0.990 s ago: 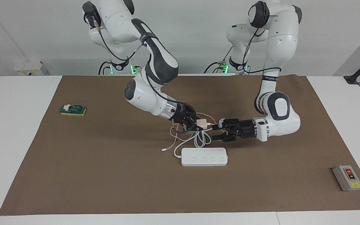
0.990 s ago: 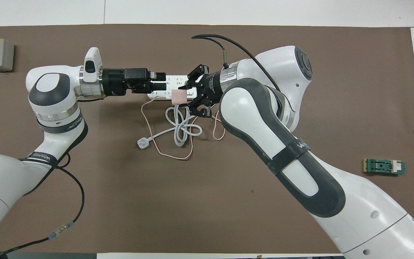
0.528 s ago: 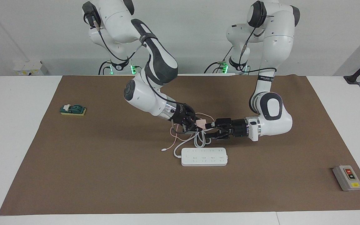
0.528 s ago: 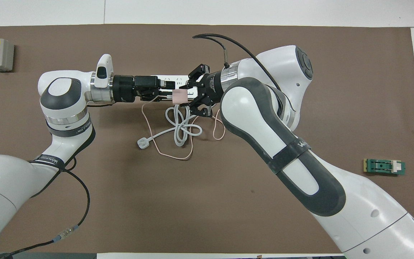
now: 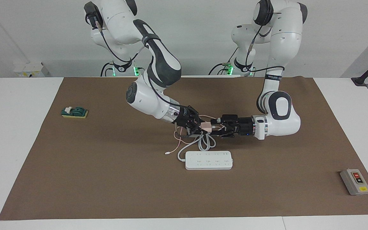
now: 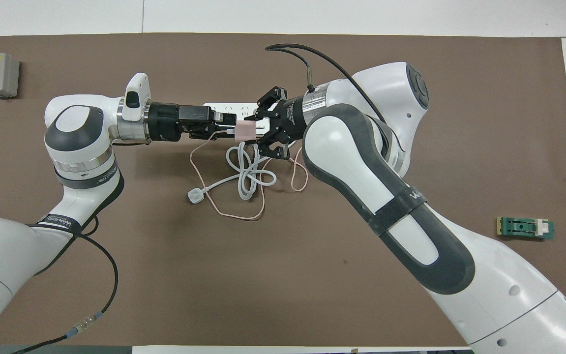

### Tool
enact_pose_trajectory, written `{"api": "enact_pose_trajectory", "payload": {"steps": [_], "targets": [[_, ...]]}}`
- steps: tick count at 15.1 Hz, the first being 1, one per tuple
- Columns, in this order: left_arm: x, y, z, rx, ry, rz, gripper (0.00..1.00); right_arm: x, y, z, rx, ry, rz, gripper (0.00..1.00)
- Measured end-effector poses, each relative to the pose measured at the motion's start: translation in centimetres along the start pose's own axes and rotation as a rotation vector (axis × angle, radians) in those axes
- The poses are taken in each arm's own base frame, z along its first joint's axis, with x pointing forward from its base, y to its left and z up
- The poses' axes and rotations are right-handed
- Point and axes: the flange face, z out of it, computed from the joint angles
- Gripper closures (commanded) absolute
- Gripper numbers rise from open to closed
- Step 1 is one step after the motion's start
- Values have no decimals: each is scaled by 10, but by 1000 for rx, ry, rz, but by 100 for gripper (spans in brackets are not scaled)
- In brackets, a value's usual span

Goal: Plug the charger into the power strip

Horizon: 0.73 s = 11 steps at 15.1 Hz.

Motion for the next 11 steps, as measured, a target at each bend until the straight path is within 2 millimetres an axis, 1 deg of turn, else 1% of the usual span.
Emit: {"api": "enact_pose_trajectory", "payload": {"steps": [2, 5, 7, 9, 10, 11], "targets": [[-5, -3, 2, 0, -4, 7, 0, 0, 0, 0, 0, 0, 0, 100], [-7, -4, 4, -5, -5, 6, 0, 0, 0, 0, 0, 0, 0, 100], [-7, -4, 5, -8, -4, 6, 7, 0, 0, 0, 0, 0, 0, 100], [-8, -3, 5, -9, -3, 7, 19, 0, 0, 0, 0, 0, 0, 100], [-8, -3, 5, -9, -3, 8, 20, 0, 0, 0, 0, 0, 0, 100], [-8, -3, 5, -9, -3, 8, 23, 0, 0, 0, 0, 0, 0, 100]]}}
